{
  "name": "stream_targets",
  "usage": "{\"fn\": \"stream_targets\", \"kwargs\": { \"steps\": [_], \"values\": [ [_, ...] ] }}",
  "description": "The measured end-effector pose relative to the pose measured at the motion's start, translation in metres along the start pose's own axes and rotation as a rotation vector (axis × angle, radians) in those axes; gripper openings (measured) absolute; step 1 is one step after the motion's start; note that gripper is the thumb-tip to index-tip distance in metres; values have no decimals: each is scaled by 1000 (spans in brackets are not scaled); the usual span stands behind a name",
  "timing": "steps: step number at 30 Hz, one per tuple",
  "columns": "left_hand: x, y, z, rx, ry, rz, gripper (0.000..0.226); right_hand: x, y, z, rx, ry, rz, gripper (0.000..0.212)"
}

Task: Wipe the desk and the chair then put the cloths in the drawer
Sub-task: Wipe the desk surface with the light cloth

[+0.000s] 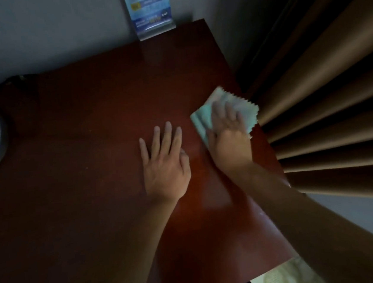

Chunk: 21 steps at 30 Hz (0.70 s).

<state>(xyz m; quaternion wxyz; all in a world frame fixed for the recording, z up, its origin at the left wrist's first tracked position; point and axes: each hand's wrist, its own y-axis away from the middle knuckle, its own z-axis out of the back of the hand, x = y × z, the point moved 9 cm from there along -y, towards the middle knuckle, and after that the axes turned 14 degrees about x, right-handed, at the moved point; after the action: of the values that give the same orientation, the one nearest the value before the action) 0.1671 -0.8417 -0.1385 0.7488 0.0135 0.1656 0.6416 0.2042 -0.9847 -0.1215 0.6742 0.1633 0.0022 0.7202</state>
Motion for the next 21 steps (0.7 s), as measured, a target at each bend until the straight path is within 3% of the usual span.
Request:
{"fn": "stream_targets", "kwargs": {
  "steps": [4, 7, 12, 16, 19, 21],
  "values": [
    [-1, -1, -2, -25, -15, -29, 53, 43, 46, -26, 19, 44, 250, 47],
    [-2, 0, -2, -22, -19, -18, 53, 31, 36, -18, 32, 98, 361, 49],
    [-3, -1, 1, -44, -10, -6, 52, -31, -43, 15, 12, 89, 27, 52],
    [-2, 1, 4, -69, -5, -17, 54, 32, 23, -15, -23, 49, 202, 51],
    [-3, 1, 7, -81, 10, -3, 55, 36, 31, -21, 10, 20, 346, 48],
    [-2, 1, 10, -105, 13, 0, 56, 12, -4, -10, 7, 43, 261, 53]
  ]
}}
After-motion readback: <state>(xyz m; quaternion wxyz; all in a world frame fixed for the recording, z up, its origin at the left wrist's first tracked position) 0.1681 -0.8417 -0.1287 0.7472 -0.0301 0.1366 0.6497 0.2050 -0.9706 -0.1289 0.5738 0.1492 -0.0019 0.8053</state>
